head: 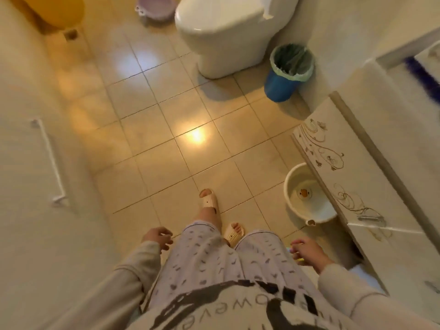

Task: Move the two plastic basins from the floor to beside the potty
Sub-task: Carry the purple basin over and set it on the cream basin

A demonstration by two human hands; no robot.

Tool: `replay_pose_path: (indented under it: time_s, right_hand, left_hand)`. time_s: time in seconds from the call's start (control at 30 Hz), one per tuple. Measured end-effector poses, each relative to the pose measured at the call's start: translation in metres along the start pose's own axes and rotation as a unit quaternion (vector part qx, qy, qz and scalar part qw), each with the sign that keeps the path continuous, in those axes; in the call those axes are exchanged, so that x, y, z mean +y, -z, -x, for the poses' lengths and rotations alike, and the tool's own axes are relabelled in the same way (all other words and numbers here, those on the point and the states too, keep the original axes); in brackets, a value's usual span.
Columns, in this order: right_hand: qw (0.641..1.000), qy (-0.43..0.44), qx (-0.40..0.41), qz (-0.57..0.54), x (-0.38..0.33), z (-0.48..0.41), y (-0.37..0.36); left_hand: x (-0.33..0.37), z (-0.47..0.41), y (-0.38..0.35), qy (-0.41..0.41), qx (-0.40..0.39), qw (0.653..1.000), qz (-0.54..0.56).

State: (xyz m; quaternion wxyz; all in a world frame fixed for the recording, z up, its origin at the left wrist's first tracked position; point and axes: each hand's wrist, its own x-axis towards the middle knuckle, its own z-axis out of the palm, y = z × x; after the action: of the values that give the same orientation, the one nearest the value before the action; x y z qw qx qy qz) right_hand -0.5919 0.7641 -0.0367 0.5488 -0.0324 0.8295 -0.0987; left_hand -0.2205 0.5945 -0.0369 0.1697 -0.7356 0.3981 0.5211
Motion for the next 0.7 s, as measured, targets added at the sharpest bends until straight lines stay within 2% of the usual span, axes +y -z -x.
replay_pose_path:
  time_s: [0.17, 0.4, 0.5, 0.7]
  right_hand:
    - [0.985, 0.099, -0.074, 0.123, -0.106, 0.005, -0.023]
    - [0.959, 0.194, -0.121, 0.167, -0.244, 0.011, -0.075]
    - [0.953, 0.197, -0.122, 0.195, -0.283, 0.006, -0.099]
    - [0.958, 0.159, -0.086, 0.223, -0.337, -0.007, -0.131]
  left_hand:
    - [-0.064, 0.007, 0.013, 0.074, 0.035, 0.979, 0.184]
    - [-0.089, -0.007, 0.036, 0.141, 0.073, 0.924, 0.347]
    - [-0.078, -0.022, 0.054, 0.164, 0.066, 0.907, 0.381]
    - [-0.034, -0.056, 0.127, 0.169, 0.061, 0.915, 0.360]
